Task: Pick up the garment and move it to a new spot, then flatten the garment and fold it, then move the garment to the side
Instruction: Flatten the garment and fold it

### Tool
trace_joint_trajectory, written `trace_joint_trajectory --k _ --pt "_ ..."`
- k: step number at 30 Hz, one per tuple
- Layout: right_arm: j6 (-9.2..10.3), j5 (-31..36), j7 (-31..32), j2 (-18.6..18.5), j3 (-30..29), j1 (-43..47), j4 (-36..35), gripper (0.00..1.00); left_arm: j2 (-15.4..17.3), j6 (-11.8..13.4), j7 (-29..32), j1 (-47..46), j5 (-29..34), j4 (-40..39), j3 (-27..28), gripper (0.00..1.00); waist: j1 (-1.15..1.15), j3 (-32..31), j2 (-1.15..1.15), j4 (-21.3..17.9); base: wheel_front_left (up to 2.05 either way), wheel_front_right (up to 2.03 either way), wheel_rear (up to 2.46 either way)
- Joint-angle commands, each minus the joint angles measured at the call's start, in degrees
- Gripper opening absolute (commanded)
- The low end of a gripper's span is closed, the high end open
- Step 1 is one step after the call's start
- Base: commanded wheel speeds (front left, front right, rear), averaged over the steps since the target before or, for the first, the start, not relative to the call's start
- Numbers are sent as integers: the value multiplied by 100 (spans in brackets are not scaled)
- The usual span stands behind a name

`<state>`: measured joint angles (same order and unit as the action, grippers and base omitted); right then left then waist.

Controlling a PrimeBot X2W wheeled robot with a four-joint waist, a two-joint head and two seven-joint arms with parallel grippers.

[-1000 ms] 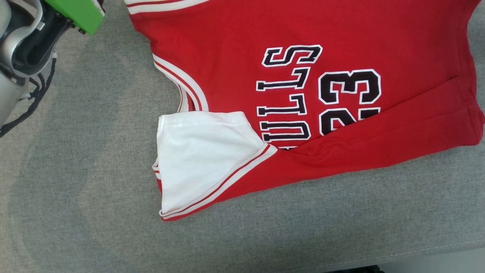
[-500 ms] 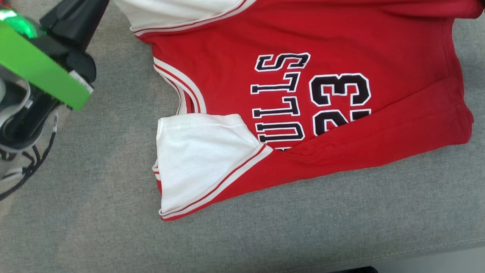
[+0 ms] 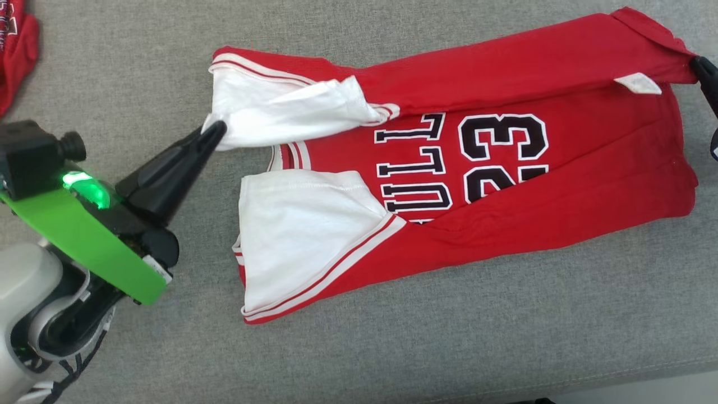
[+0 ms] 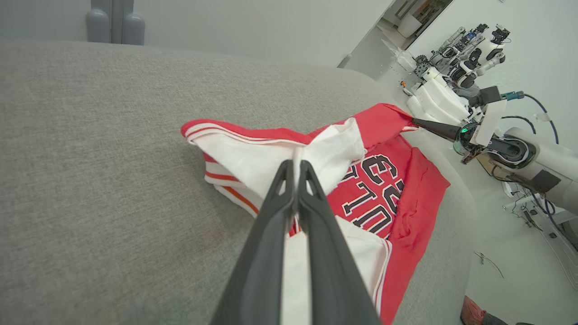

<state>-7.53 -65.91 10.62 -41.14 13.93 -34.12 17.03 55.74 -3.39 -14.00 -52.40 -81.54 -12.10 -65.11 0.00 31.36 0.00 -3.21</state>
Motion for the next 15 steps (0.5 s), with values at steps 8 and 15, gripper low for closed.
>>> trace_joint_trajectory --k 8,15 --pt "9 -93 -7 -153 -163 634 -247 0 184 203 -104 658 101 -382 35 0 0 -168 0 27 0 0 0" --pt "9 -14 18 17 -183 929 -233 0 -54 428 -122 1065 359 -318 -129 0 0 -255 0 40 0 0 0"
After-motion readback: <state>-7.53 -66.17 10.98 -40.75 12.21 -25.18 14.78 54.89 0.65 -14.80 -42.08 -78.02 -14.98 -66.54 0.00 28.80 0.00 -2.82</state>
